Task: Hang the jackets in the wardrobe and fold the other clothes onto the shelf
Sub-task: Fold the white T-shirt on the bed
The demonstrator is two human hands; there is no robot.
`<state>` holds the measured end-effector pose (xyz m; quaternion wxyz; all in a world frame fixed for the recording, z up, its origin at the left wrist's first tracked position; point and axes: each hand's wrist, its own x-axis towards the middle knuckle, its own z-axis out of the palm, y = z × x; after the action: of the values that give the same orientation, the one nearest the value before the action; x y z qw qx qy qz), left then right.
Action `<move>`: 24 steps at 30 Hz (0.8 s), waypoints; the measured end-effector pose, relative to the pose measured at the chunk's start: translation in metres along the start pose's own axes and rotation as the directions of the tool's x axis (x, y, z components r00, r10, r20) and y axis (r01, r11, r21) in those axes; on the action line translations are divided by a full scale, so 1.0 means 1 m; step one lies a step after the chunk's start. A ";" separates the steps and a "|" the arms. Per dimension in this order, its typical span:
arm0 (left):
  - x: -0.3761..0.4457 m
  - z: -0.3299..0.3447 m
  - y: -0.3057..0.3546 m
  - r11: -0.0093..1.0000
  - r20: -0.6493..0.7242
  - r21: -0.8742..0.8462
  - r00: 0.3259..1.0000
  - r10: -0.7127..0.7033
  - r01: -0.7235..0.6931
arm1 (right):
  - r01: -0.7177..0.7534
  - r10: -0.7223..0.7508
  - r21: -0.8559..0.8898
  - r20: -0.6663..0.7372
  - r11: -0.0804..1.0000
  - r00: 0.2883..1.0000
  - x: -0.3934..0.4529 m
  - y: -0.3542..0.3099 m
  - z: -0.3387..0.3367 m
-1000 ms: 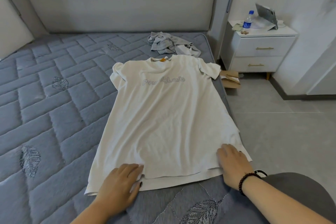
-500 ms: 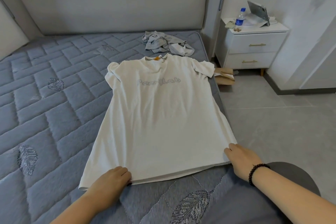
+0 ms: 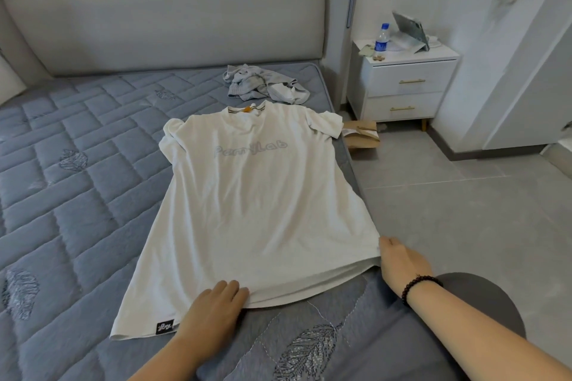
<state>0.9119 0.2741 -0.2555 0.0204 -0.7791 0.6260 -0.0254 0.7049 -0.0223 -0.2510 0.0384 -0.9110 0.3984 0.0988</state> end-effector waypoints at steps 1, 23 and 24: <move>0.003 -0.001 0.000 1.000 0.022 0.014 1.000 0.003 -0.003 | -0.014 0.014 0.023 -0.024 1.000 1.000 -0.001 0.000 -0.001; 0.008 -0.012 -0.001 0.987 0.426 0.159 0.899 -0.098 0.032 | -0.260 0.279 0.599 0.062 0.757 0.958 -0.016 0.016 -0.016; 0.007 -0.013 0.000 0.987 0.443 0.157 0.890 -0.108 0.042 | -0.255 0.251 0.480 0.075 0.839 0.965 -0.017 0.020 -0.015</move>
<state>0.9126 0.2670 -0.2425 0.2194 -0.7839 0.5703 0.1101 0.6813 -0.0254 -0.2324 0.2541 -0.8110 0.5269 0.0040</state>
